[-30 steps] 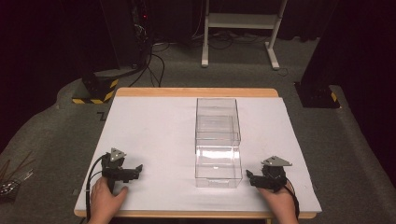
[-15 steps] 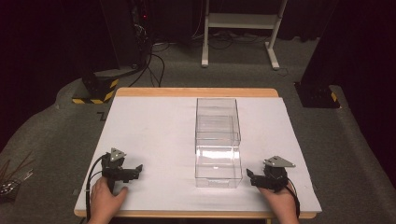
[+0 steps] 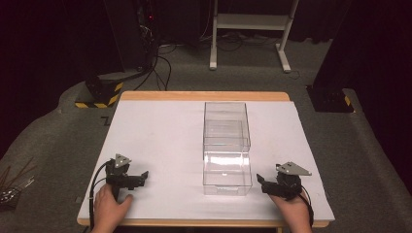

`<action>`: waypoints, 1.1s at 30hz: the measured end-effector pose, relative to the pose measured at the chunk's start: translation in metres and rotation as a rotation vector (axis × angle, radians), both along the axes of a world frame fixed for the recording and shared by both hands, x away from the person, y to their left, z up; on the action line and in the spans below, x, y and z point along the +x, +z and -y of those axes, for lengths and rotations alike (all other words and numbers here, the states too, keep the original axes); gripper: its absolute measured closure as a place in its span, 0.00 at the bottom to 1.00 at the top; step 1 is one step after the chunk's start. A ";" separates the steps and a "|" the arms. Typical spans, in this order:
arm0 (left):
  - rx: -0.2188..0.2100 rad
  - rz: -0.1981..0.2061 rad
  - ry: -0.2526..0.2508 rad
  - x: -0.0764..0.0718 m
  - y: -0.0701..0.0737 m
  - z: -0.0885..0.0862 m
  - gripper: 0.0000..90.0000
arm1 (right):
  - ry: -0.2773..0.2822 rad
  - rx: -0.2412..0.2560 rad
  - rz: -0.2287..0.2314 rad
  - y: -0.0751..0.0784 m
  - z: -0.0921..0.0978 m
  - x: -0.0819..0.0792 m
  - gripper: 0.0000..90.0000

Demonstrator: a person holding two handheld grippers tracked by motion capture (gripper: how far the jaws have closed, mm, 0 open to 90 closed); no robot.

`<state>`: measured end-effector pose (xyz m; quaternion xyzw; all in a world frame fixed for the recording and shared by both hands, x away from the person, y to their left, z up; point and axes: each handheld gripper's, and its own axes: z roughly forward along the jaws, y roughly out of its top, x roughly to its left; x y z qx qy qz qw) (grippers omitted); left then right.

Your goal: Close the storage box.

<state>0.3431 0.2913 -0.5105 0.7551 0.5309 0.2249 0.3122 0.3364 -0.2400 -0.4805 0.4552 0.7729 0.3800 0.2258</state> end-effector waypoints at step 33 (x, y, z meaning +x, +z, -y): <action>-0.004 0.000 0.001 0.000 0.000 0.000 0.01 | 0.022 0.085 0.115 0.043 0.005 -0.023 0.18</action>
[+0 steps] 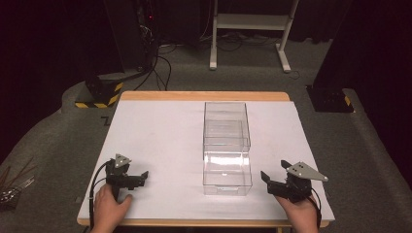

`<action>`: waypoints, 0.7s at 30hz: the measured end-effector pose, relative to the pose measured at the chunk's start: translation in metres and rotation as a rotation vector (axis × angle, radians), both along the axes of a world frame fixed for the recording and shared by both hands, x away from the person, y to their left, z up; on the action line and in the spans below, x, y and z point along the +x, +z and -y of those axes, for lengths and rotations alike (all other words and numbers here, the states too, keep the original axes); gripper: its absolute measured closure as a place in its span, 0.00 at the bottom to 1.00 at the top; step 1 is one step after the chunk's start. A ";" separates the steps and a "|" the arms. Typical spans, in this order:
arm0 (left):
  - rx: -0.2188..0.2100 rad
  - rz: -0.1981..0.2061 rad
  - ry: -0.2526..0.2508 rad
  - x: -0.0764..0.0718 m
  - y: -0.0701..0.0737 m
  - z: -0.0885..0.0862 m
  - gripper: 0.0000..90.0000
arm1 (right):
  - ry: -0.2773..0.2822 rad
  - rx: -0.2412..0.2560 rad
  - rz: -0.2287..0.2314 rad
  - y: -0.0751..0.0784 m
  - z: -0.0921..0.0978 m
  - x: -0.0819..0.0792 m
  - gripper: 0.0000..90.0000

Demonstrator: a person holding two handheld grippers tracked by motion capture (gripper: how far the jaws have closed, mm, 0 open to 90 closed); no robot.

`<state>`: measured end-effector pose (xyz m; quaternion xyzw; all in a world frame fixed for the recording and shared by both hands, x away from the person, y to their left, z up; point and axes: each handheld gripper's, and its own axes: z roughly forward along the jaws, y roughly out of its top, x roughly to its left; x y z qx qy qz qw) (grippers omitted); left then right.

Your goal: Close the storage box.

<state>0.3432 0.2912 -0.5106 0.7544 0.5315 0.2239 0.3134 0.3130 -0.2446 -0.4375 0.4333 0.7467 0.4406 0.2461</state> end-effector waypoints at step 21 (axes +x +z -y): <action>0.000 0.001 0.000 0.000 0.000 0.000 0.01 | 0.116 0.053 0.019 0.011 -0.023 -0.015 0.18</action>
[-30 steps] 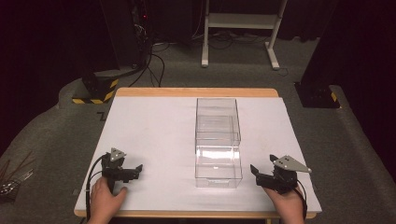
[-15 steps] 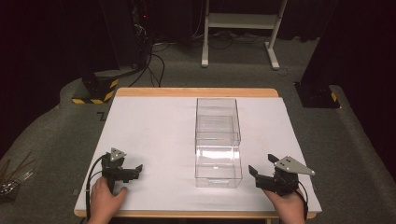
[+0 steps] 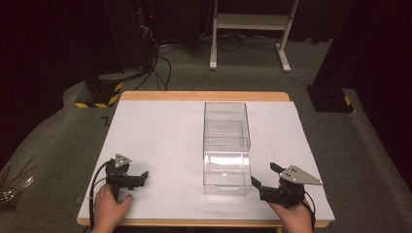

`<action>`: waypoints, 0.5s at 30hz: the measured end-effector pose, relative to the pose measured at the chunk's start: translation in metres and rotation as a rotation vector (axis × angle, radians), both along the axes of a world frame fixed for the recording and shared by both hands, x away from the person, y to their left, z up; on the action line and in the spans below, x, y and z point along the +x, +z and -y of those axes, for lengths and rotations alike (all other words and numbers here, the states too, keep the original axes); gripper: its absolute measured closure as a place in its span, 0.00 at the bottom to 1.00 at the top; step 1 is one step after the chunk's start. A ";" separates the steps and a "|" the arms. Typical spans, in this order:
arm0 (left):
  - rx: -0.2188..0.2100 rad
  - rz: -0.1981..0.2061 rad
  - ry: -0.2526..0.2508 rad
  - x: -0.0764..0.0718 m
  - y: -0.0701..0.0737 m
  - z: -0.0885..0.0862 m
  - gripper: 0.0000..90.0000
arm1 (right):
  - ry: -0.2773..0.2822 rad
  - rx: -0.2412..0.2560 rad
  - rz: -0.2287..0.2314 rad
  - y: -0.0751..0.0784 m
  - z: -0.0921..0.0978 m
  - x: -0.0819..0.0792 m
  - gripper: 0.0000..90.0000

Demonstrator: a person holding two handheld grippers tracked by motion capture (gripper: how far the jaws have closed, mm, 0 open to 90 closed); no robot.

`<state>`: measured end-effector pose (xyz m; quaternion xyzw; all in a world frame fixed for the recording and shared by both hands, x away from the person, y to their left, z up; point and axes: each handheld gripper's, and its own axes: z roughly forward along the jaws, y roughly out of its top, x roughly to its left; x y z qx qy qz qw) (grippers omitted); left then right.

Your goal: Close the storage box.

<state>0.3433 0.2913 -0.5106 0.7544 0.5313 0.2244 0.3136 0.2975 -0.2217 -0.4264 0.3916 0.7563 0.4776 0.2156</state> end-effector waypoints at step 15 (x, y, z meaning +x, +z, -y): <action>0.000 -0.001 0.000 0.000 0.000 0.000 0.01 | 0.061 0.012 -0.010 -0.005 -0.014 -0.005 0.18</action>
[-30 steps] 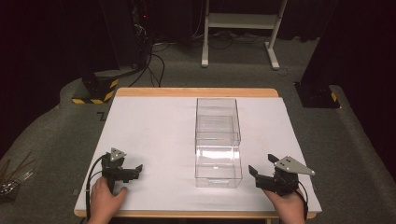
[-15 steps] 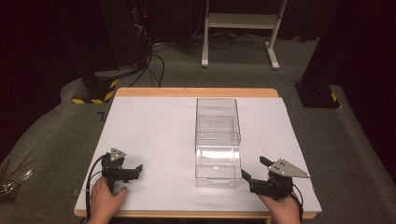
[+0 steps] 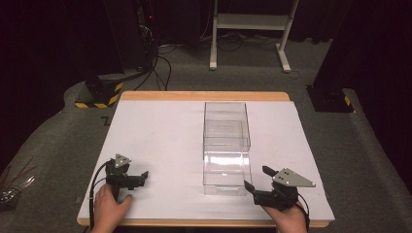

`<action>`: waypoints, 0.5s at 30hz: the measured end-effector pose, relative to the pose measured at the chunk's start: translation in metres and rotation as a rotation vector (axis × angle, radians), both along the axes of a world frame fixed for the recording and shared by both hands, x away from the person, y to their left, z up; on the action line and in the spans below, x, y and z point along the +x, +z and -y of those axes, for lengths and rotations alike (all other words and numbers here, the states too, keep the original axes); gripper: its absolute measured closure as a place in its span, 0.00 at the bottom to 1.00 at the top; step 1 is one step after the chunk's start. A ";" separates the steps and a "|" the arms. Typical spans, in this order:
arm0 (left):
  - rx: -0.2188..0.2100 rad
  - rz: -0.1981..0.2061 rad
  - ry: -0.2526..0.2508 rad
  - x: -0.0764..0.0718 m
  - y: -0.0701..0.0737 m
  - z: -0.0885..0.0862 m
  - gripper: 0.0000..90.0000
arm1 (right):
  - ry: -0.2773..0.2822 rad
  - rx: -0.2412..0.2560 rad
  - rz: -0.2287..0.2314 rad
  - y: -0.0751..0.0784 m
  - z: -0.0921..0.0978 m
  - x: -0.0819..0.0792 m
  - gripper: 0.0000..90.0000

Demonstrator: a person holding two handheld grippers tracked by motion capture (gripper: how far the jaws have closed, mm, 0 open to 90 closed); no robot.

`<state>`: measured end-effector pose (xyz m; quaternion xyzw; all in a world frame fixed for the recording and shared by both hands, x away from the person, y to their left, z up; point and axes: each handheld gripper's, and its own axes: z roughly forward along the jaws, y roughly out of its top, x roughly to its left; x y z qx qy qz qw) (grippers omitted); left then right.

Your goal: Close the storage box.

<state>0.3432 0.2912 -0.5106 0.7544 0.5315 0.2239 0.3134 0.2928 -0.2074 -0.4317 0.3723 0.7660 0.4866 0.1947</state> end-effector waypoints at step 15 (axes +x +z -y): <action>0.000 0.001 0.000 0.000 0.000 0.000 0.01 | 0.017 -0.019 -0.029 -0.010 -0.006 0.002 0.18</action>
